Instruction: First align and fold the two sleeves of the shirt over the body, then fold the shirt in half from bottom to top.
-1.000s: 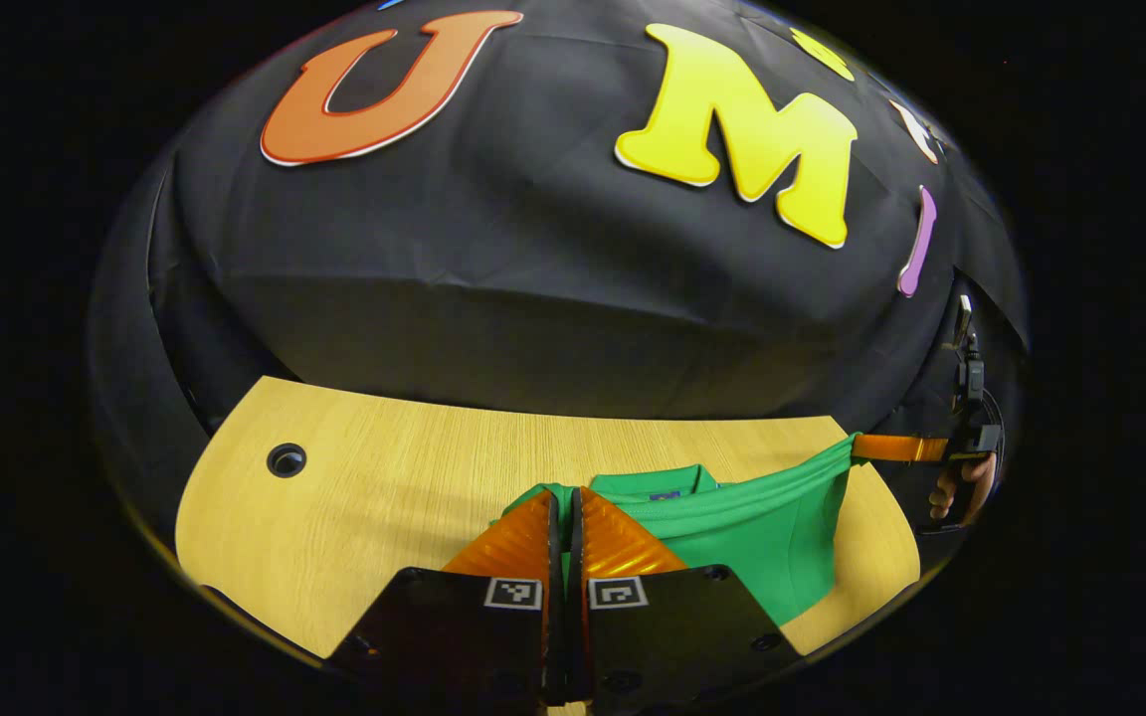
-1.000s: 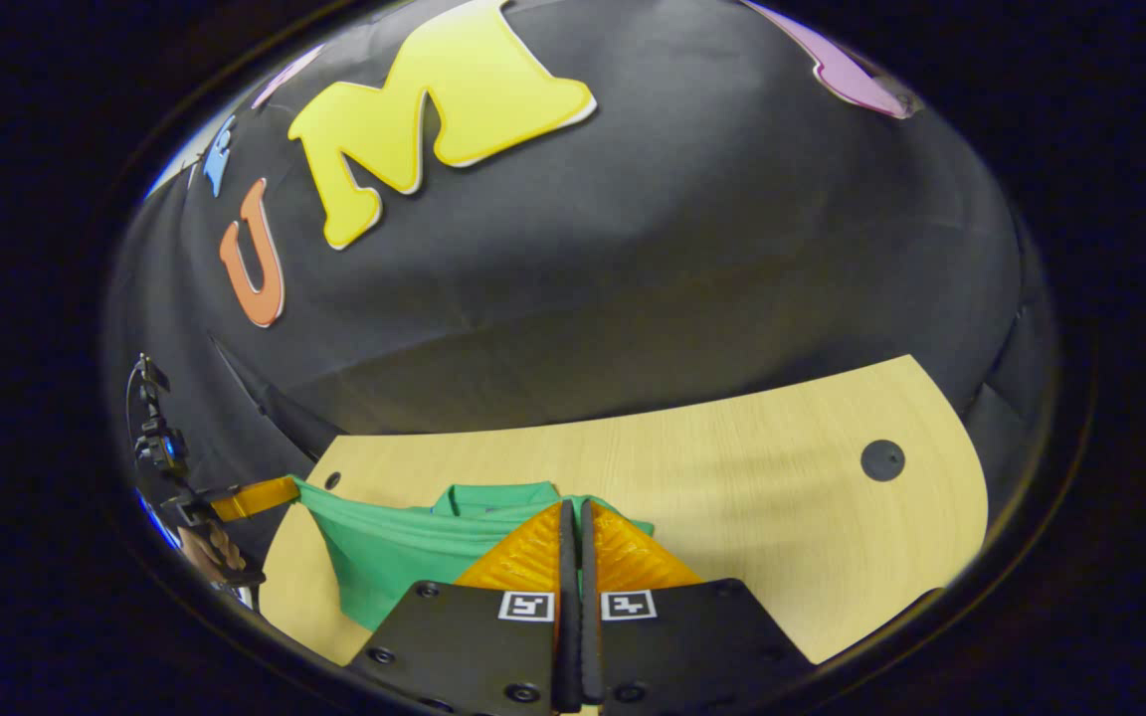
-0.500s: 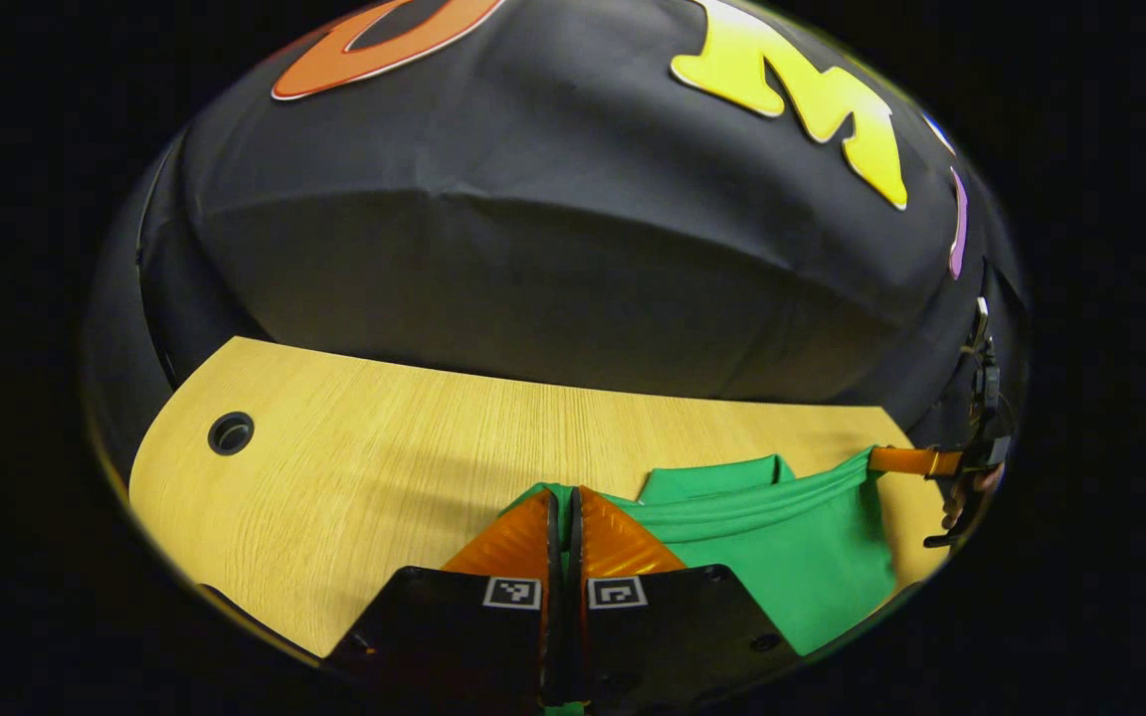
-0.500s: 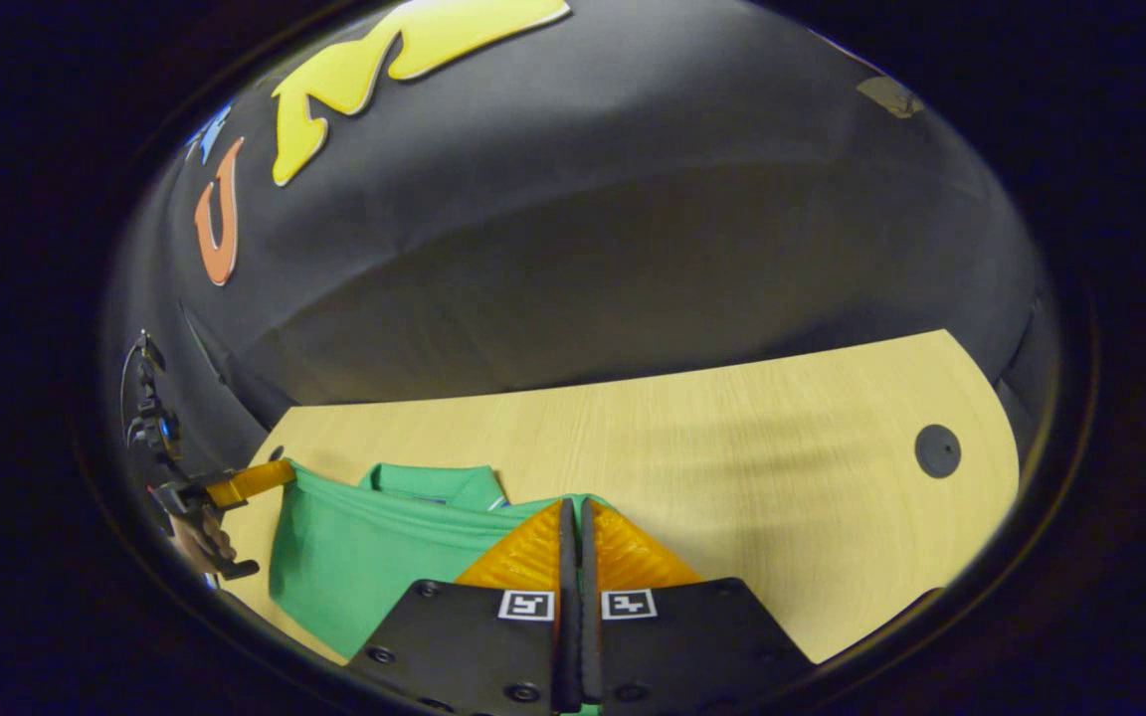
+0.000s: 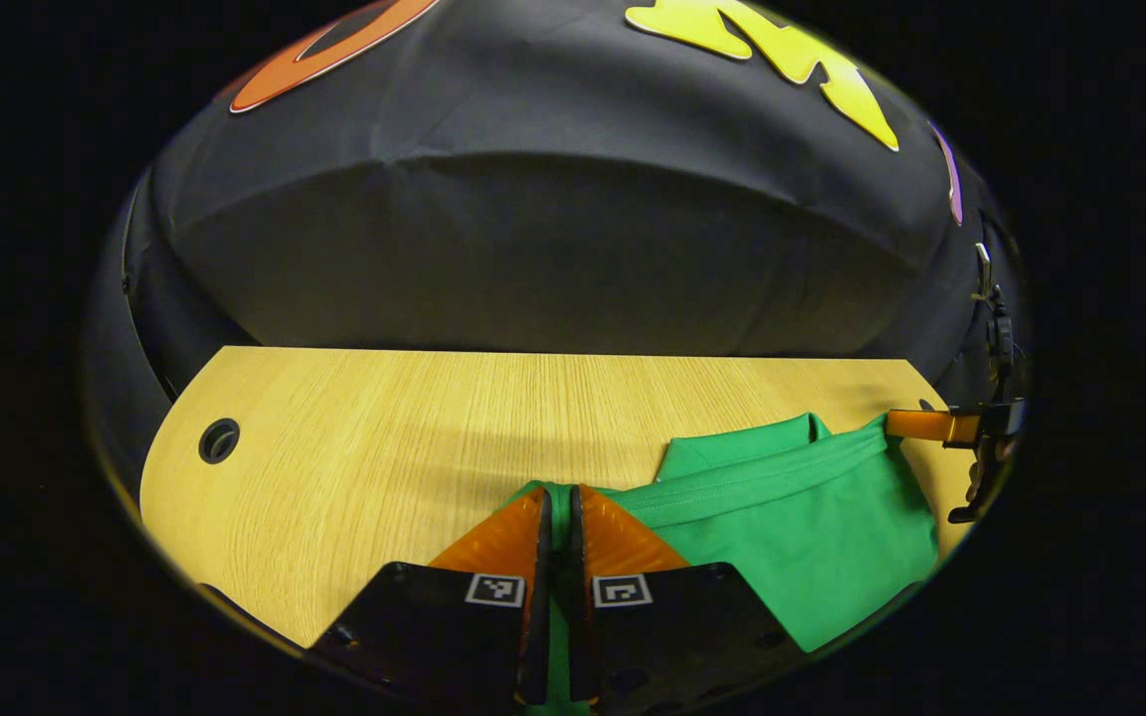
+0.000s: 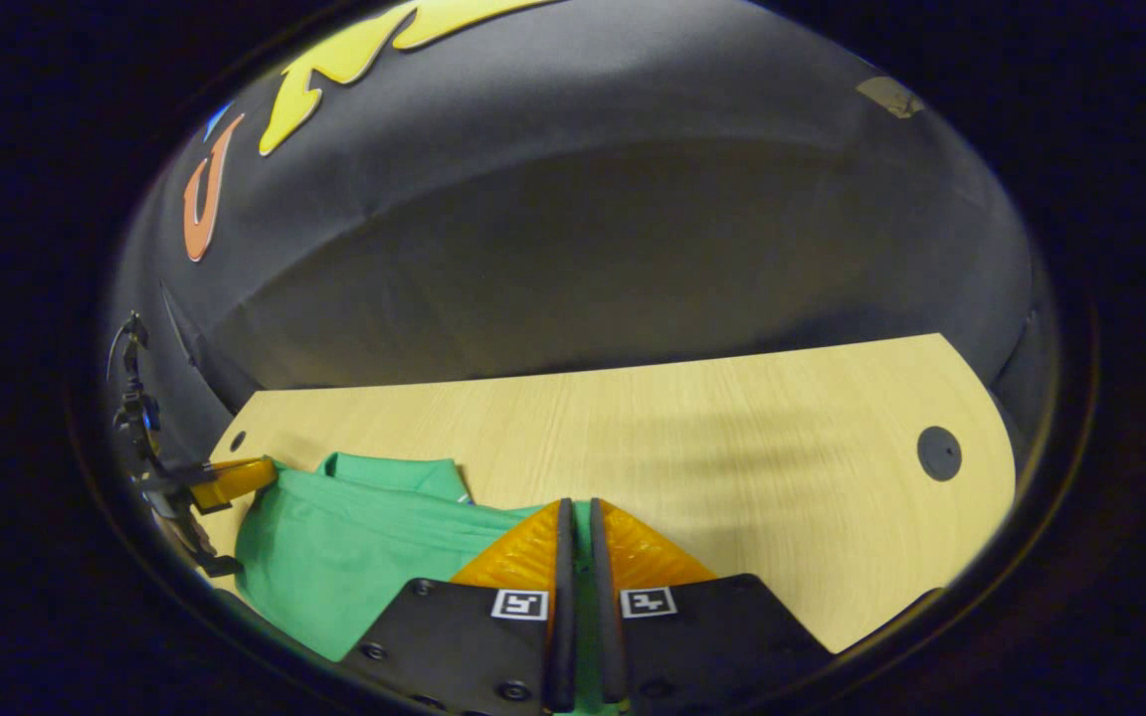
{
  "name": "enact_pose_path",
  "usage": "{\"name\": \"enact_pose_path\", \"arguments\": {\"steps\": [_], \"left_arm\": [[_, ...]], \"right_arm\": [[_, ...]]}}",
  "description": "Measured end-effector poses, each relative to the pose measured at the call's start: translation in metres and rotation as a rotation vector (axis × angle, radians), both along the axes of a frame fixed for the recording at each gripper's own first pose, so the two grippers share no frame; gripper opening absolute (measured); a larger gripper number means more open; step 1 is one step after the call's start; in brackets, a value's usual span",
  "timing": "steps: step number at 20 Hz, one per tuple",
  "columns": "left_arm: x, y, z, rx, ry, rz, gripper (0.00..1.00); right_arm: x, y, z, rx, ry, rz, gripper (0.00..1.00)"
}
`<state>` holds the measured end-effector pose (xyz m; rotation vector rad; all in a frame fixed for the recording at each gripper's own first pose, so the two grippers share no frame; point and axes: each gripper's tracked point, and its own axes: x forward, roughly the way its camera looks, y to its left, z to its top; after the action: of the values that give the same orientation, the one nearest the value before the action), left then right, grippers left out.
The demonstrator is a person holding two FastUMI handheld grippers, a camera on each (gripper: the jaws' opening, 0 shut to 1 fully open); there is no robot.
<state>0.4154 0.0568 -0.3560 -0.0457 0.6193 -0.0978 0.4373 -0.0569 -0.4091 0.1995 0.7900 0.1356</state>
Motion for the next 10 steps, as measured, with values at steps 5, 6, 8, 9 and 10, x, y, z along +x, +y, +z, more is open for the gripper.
{"name": "enact_pose_path", "arguments": {"steps": [5, 6, 8, 9, 10], "left_arm": [[-0.007, 0.0, 0.027, -0.019, -0.031, 0.008, 0.7], [-0.008, -0.002, 0.035, -0.027, -0.045, 0.015, 0.73], [-0.016, -0.002, 0.053, -0.029, -0.065, 0.034, 0.88], [-0.021, 0.0, 0.067, -0.031, -0.074, 0.043, 1.0], [-0.025, 0.001, 0.08, -0.032, -0.088, 0.056, 1.0]], "right_arm": [[0.002, -0.01, 0.032, -0.014, -0.059, -0.057, 0.7], [-0.001, -0.011, 0.042, -0.019, -0.071, -0.074, 0.67], [-0.009, -0.013, 0.065, -0.044, -0.112, -0.095, 0.75], [-0.016, -0.012, 0.076, -0.06, -0.133, -0.094, 0.8], [-0.023, -0.012, 0.087, -0.079, -0.151, -0.089, 0.88]]}}
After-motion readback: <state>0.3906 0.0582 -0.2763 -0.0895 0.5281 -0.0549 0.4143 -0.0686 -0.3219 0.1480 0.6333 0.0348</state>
